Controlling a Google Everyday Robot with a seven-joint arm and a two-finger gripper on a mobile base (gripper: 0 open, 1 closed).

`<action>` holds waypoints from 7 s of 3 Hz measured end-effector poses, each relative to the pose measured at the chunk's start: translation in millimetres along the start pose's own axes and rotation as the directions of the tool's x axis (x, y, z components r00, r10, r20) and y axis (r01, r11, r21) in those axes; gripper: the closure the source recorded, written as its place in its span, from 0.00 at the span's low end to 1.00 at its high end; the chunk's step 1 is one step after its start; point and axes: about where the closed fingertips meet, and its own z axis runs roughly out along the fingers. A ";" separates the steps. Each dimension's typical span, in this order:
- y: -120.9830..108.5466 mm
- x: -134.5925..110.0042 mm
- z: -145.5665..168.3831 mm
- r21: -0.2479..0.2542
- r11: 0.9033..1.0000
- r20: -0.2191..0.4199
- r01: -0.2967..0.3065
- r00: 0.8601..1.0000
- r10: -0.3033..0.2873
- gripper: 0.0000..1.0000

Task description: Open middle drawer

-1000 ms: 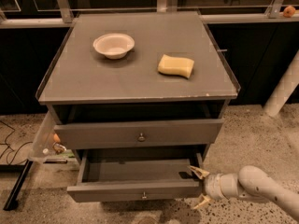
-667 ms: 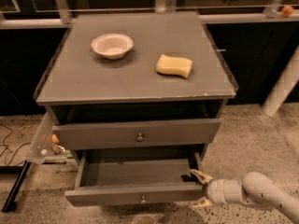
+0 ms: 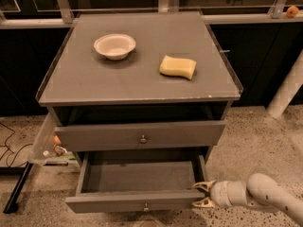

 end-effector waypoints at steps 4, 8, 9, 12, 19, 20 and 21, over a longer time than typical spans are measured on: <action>28.6 -1.3 -14.3 0.000 1.000 -0.016 -0.007 1.000 0.007 1.00; 25.5 -3.2 -12.5 -0.013 1.000 0.001 -0.016 1.000 0.016 0.52; 43.7 0.2 -16.8 -0.044 0.999 0.016 -0.021 1.000 0.022 0.75; 47.4 -2.4 -23.1 -0.050 0.998 0.013 -0.026 1.000 0.026 1.00; 64.2 -3.0 -29.6 -0.048 0.998 0.015 -0.048 0.999 0.049 0.36; 64.2 -3.0 -29.5 -0.048 0.998 0.015 -0.048 0.999 0.049 0.13; 64.2 -3.0 -29.5 -0.048 0.998 0.015 -0.048 0.999 0.049 0.00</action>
Offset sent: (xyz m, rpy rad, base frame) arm -0.2039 -0.0525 -0.0322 -0.1170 0.0297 -0.0178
